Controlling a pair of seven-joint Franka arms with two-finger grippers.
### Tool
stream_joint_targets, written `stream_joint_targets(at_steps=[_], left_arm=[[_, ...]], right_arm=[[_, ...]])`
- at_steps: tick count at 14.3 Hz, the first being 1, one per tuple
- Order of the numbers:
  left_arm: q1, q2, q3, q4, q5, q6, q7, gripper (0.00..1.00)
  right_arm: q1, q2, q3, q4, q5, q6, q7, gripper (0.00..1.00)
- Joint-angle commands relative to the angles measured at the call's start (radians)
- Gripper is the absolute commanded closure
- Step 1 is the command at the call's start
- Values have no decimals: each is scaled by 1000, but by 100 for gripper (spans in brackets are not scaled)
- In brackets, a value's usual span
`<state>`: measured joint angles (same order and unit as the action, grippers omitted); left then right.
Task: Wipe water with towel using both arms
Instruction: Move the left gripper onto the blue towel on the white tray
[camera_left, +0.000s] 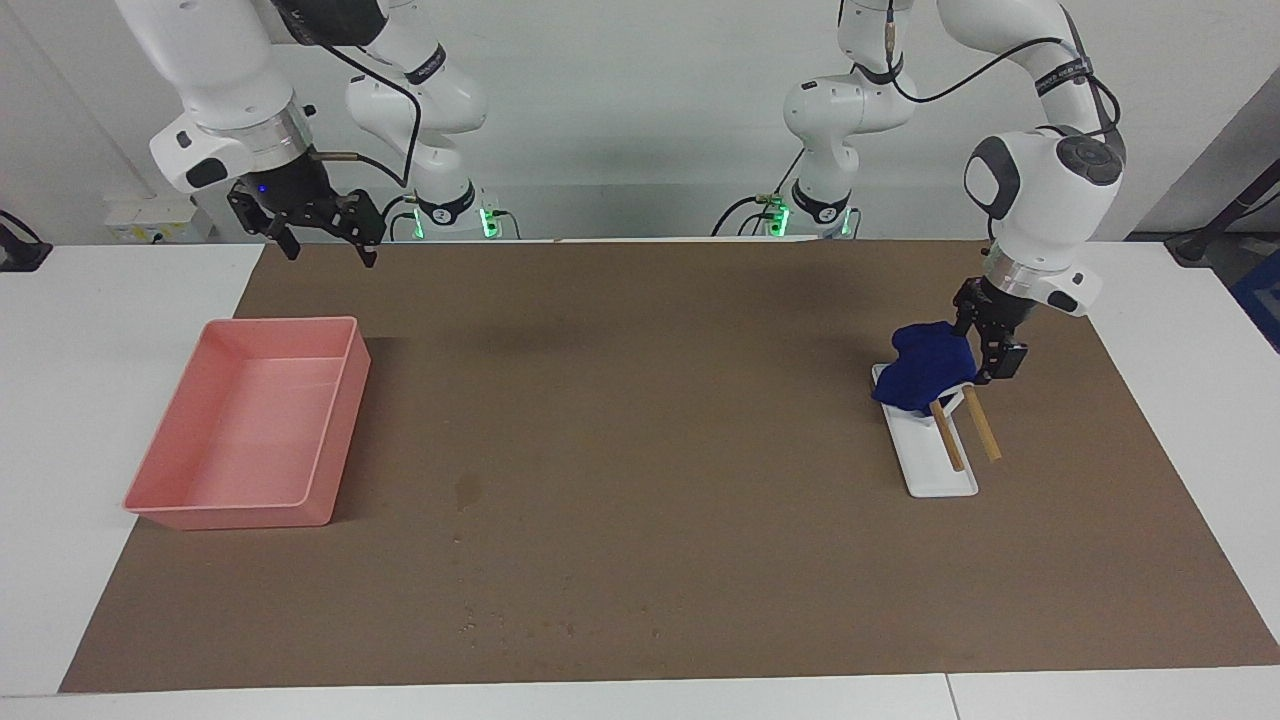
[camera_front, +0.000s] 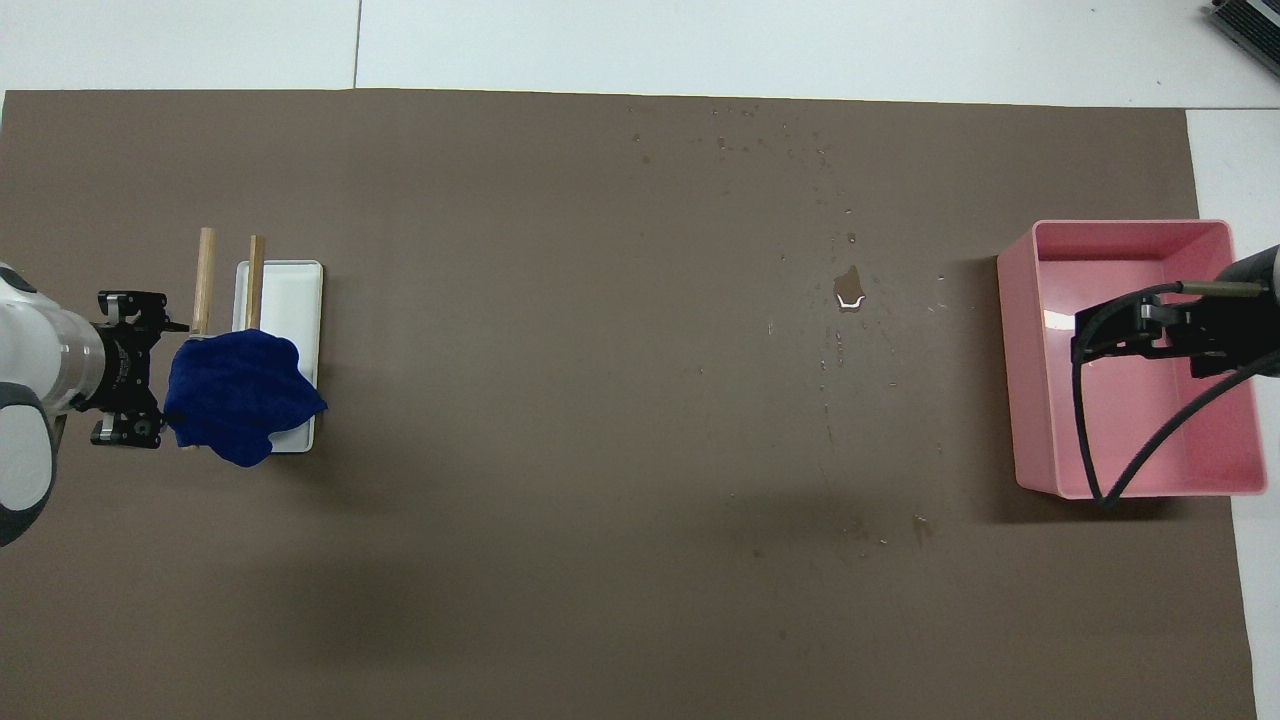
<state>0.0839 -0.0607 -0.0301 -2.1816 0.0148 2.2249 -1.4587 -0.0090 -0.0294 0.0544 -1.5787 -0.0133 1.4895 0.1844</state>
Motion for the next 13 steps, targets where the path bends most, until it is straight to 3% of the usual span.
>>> stream_joint_targets(at_steps=[1, 4, 9, 10, 13], left_arm=[[-13, 10, 1, -21, 1, 24, -17, 17], [-22, 10, 1, -21, 1, 22, -17, 40], [-23, 12, 1, -12, 2, 9, -17, 96], [-23, 19, 1, -3, 1, -1, -17, 100], [-32, 42, -1, 71, 2, -74, -17, 100]], right_arm=[[-17, -27, 4, -30, 21, -2, -29, 0], [-19, -27, 4, -30, 21, -2, -29, 0], [-19, -30, 4, -38, 21, -2, -29, 0], [-17, -30, 4, -38, 21, -2, -29, 0], [-17, -30, 4, -37, 21, -2, -28, 0]])
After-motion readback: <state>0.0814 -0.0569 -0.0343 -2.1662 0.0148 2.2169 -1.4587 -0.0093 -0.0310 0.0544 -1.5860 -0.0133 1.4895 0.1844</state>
